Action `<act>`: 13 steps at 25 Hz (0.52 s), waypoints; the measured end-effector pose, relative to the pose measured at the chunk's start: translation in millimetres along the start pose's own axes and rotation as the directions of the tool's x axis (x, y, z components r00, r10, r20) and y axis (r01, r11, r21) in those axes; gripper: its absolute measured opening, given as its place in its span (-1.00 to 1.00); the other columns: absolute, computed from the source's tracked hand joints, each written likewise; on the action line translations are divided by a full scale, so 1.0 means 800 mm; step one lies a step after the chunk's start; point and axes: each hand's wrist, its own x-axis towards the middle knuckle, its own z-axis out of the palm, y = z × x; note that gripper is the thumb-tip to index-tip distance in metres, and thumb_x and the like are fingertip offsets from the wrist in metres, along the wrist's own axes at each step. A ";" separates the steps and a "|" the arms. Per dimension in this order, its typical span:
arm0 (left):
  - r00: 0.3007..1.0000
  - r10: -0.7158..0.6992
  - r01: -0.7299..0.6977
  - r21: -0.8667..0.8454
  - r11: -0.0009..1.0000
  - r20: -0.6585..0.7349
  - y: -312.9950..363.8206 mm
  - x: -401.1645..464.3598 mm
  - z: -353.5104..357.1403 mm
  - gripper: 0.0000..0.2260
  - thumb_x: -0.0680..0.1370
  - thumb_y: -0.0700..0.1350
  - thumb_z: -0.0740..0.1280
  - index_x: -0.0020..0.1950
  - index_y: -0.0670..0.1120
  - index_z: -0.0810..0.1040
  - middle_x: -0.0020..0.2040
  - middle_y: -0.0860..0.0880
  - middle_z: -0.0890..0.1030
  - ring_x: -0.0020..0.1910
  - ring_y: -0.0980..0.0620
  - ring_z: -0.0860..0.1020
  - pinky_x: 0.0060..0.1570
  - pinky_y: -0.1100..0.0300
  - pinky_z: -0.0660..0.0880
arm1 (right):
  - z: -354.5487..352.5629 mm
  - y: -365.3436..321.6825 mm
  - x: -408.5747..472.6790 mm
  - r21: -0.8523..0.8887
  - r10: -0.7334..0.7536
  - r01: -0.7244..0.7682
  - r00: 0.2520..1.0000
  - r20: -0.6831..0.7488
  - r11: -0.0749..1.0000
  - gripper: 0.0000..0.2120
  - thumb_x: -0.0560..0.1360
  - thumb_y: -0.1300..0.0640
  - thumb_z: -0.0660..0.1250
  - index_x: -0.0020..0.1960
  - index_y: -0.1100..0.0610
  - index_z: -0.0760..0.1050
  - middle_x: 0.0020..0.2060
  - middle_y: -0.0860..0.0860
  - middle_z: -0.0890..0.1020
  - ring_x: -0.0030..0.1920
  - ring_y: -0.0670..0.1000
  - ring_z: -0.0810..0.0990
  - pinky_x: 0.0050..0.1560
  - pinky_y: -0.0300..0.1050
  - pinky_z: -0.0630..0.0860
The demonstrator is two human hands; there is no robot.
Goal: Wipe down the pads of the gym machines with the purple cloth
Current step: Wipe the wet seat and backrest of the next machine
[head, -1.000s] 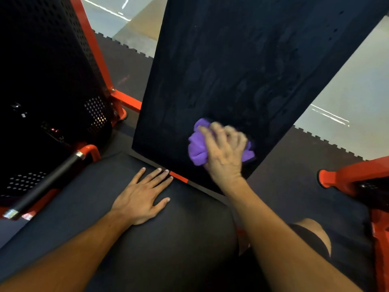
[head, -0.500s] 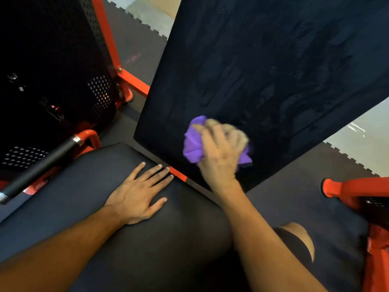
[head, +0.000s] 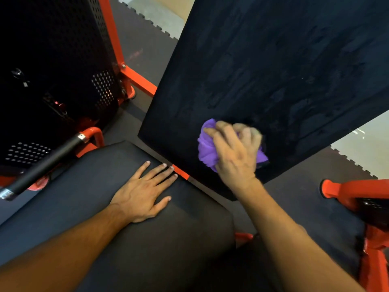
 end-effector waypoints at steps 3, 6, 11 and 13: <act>1.000 -0.008 0.009 -0.019 1.000 0.024 0.001 0.002 -0.005 -0.41 0.68 0.29 0.03 0.67 0.08 0.18 0.65 0.03 0.23 0.65 0.04 0.10 0.61 -0.17 -0.07 | 0.039 -0.039 -0.019 0.023 -0.269 0.270 0.940 0.208 0.963 -0.77 0.54 0.08 0.36 0.17 0.06 0.62 0.11 0.00 0.60 0.02 0.15 0.49 0.07 0.08 0.35; 0.999 -0.016 0.016 -0.017 1.000 0.033 0.001 0.002 -0.013 -0.40 0.67 0.28 0.01 0.68 0.09 0.14 0.66 0.05 0.19 0.66 0.07 0.04 0.61 -0.14 -0.13 | 0.028 -0.039 -0.027 0.119 -0.289 0.264 0.901 0.324 0.957 -0.65 0.41 0.05 0.46 0.18 0.08 0.61 0.12 0.02 0.59 0.04 0.17 0.50 0.10 0.08 0.36; 0.997 0.020 -0.016 -0.057 0.998 0.077 0.003 0.001 -0.023 -0.37 0.67 0.29 -0.01 0.70 0.08 0.05 0.69 0.08 0.04 0.67 0.11 -0.08 0.61 -0.04 -0.28 | -0.076 -0.010 0.028 0.135 -0.100 0.094 0.994 0.040 0.986 -0.73 0.58 0.21 0.27 0.23 0.14 0.61 0.19 0.07 0.63 0.08 0.19 0.48 0.08 0.09 0.33; 0.998 -0.014 0.018 -0.061 0.998 0.059 -0.009 -0.006 -0.028 -0.37 0.66 0.29 0.02 0.68 0.06 0.11 0.69 0.05 0.10 0.67 0.09 -0.02 0.60 0.00 -0.29 | -0.090 0.012 0.061 0.071 -0.108 0.109 0.994 -0.006 0.992 -0.76 0.56 0.24 0.34 0.21 0.15 0.61 0.19 0.05 0.63 0.10 0.18 0.45 0.12 0.09 0.31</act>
